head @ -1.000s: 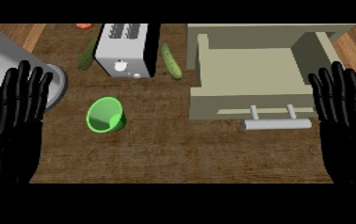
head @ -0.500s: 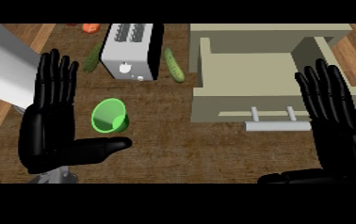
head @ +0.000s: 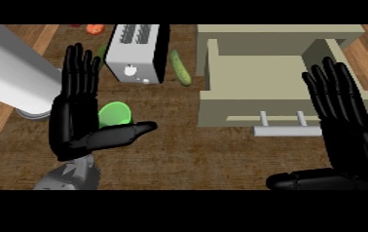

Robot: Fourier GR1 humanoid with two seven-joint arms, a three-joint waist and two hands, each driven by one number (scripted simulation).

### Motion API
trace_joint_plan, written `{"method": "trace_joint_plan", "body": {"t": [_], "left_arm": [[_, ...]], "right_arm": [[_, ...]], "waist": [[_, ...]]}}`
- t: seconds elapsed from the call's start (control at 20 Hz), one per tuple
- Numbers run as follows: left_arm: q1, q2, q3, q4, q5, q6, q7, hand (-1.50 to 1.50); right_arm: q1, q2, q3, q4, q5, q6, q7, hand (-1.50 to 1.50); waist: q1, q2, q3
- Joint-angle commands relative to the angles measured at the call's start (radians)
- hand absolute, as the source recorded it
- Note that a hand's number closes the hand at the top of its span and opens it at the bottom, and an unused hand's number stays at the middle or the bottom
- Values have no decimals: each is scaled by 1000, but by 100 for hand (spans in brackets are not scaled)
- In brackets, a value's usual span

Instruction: Pick up the cup, place it into the drawer and close the drawer

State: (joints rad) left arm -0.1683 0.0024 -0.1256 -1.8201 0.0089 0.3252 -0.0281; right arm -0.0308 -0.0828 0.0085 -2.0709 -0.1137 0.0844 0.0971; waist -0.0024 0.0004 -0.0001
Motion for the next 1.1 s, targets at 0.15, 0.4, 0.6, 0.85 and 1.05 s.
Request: {"method": "trace_joint_plan", "body": {"t": [0.15, 0.4, 0.6, 0.85, 1.05], "left_arm": [[-57, -2, 27, 50, 13, 23, 13, -150], [-84, -2, -25, 48, -40, 109, 74, -150], [-21, -2, -4, 22, -12, 69, 62, -150], [16, -2, 3, 51, -6, 71, 46, -150], [62, -2, 8, 184, 46, 65, -83, -150]], "right_arm": [[-31, 29, 4, 98, 27, 6, -82, -150], [-32, 15, -6, -3, 3, -5, 31, -150], [6, 21, -6, -32, 5, 1, 20, -150], [-111, 7, -36, 40, 0, -11, 50, -150], [-113, 8, -41, 48, 6, -12, 34, -150]], "waist": [[1, 0, 0], [-1, -1, 0], [0, -1, 0], [3, -1, 0], [1, 0, 0]]}}
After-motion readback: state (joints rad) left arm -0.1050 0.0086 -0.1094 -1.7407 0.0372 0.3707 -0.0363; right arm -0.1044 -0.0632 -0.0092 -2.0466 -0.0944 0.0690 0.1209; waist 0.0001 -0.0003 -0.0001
